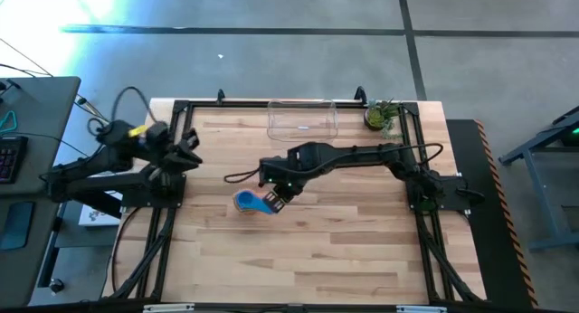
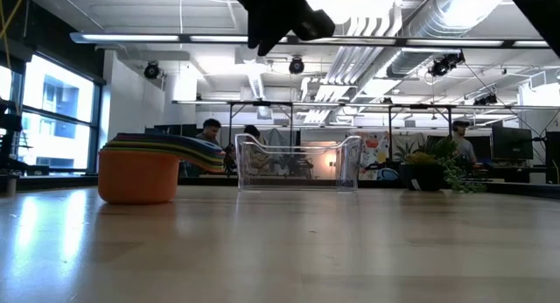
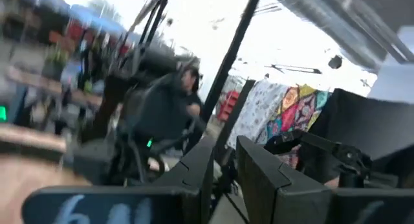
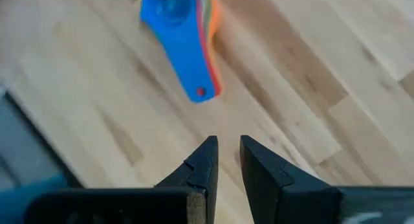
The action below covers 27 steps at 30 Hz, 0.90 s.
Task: Nest measuring cups in basket
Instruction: Put the nested measuring cups into the transparent bin
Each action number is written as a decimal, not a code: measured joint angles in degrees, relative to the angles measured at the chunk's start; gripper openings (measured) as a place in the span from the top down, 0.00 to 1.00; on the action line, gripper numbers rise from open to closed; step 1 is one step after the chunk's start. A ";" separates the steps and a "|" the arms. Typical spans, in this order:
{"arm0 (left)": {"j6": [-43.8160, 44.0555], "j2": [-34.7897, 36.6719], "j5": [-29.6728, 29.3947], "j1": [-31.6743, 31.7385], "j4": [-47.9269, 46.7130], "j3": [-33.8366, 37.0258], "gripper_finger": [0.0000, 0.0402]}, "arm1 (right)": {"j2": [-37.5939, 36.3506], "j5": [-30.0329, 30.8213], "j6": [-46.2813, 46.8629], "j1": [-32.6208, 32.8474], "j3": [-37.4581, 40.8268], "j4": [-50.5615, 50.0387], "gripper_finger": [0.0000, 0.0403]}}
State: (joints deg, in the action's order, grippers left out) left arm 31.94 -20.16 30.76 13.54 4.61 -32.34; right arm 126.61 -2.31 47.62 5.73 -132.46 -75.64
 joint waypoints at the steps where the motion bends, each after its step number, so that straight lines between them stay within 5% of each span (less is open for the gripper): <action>1: -1.49 1.24 0.01 0.00 -0.10 0.00 0.86 | 0.02 -1.69 -1.72 -0.38 0.00 0.02 0.86; 14: -20.38 11.79 -0.17 0.00 -12.02 0.00 0.86 | 0.20 -4.22 -11.66 -2.73 0.00 1.06 0.86; 27: -21.18 11.76 -6.14 -0.02 -20.21 0.11 0.86 | 0.26 -4.26 -15.33 -2.75 0.00 1.75 0.82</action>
State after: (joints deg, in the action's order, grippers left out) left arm 10.76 -8.40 24.63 13.52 -15.60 -32.23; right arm 126.87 -6.57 32.29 2.98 -132.46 -73.89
